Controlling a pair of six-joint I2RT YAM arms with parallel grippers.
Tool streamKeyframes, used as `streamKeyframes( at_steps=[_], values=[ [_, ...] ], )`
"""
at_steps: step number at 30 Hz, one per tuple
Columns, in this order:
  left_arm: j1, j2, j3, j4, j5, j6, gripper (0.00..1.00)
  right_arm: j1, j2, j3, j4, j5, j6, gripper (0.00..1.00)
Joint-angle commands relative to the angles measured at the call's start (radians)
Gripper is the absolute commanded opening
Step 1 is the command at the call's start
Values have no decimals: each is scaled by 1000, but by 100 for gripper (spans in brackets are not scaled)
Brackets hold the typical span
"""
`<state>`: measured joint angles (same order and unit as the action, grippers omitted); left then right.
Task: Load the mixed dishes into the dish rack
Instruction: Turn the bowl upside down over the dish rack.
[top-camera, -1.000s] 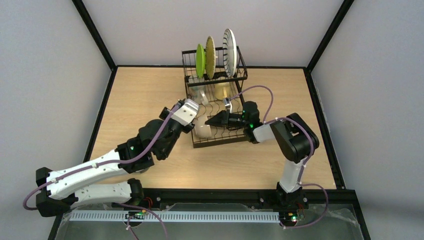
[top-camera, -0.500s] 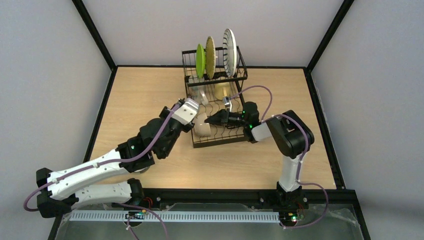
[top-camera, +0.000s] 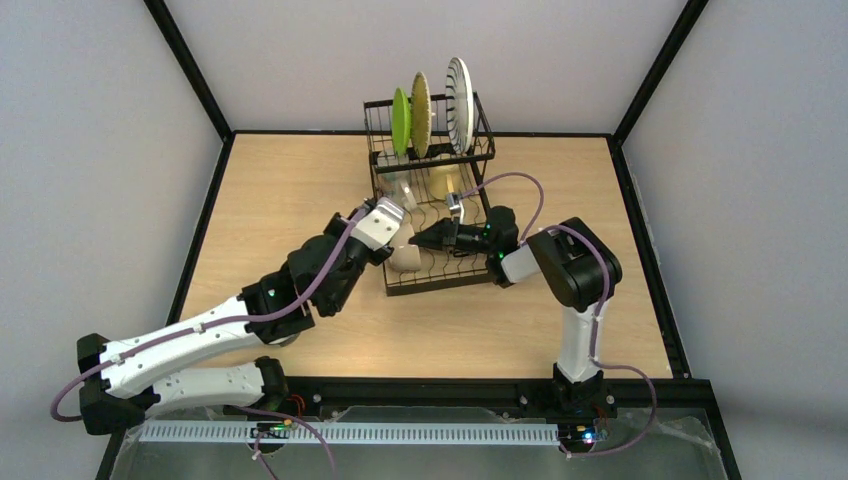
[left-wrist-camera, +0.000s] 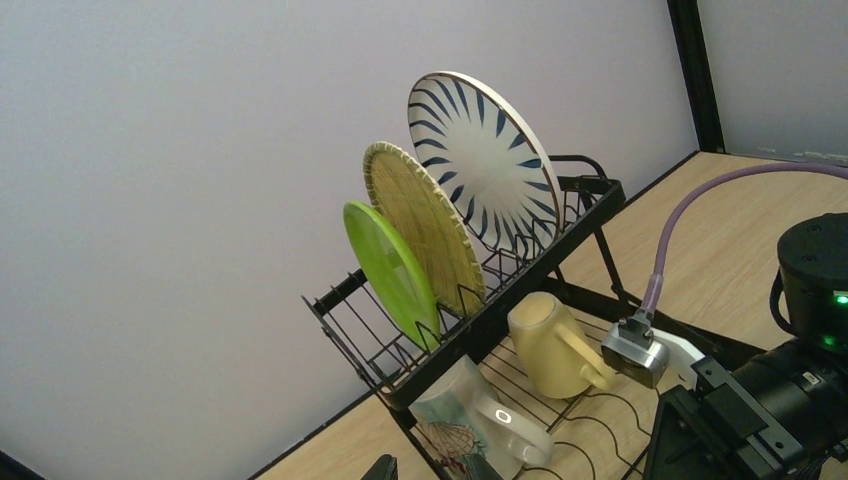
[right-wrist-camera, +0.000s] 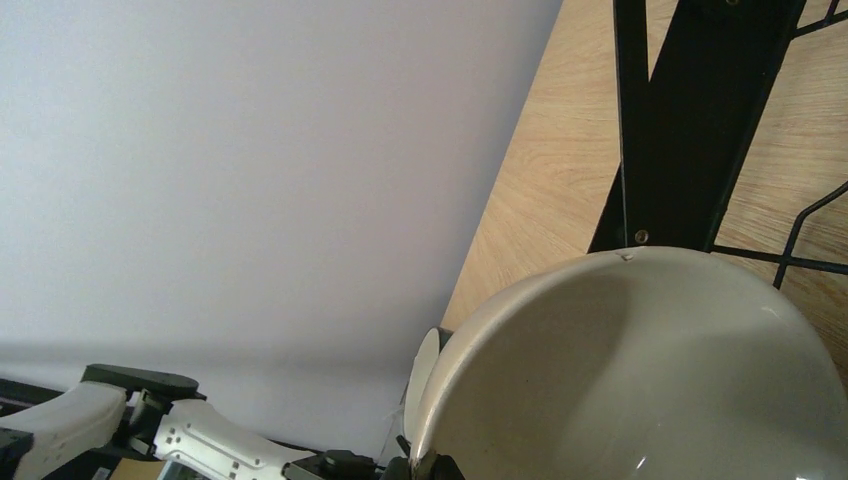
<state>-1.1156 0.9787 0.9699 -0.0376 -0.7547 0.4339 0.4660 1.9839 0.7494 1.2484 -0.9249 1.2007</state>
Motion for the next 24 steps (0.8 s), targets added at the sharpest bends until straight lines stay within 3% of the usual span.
streamKeyframes(
  at_steps=[1, 11, 24],
  values=[
    [8, 6, -19, -9, 9, -18, 37, 5, 49, -34, 7, 13, -9, 0],
    [7, 14, -24, -10, 15, -30, 37, 5, 5, -123, 22, 26, -13, 0],
    [8, -3, -79, 26, 39, -82, 37, 5, -75, -133, -188, 91, -123, 0]
  ],
)
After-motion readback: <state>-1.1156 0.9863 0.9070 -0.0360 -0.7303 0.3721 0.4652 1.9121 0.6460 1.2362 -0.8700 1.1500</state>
